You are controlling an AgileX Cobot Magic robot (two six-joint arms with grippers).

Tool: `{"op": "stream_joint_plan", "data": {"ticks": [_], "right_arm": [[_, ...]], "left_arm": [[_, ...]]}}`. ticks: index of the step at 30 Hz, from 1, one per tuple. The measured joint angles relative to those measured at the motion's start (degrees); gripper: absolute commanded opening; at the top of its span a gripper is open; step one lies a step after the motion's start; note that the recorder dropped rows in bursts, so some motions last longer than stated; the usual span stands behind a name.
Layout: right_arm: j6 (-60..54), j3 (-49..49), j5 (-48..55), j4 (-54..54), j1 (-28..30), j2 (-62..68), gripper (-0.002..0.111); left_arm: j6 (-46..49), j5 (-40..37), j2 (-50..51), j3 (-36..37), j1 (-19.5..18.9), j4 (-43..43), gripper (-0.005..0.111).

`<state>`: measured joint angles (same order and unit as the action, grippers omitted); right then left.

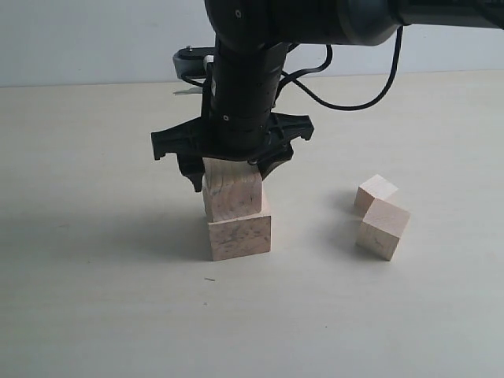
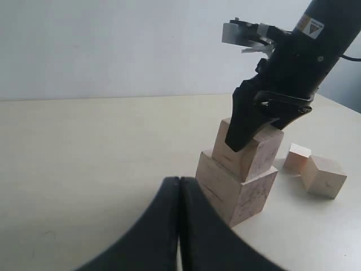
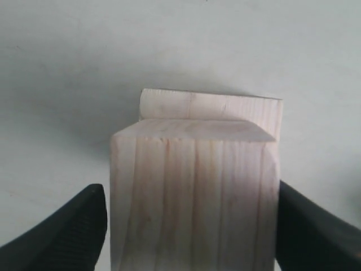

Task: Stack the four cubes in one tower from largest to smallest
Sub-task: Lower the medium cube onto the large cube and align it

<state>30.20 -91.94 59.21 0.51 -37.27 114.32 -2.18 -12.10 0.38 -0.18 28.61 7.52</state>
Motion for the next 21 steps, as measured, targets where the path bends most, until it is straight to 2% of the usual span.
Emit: {"op": "stream_joint_plan", "data": {"ticks": [5,13,21], "right_arm": [[0.00,0.00,-0.10,0.32,0.00,0.00,0.072],[0.74,0.00,-0.34,1.52,0.00,0.00,0.063],[0.99,0.00,-0.34,1.86,0.00,0.00,0.063]], "left_arm": [[0.00,0.00,0.00,0.00,0.00,0.00,0.000],[0.00,0.00,0.00,0.00,0.00,0.00,0.000],[0.00,0.00,0.00,0.00,0.00,0.00,0.000]]}}
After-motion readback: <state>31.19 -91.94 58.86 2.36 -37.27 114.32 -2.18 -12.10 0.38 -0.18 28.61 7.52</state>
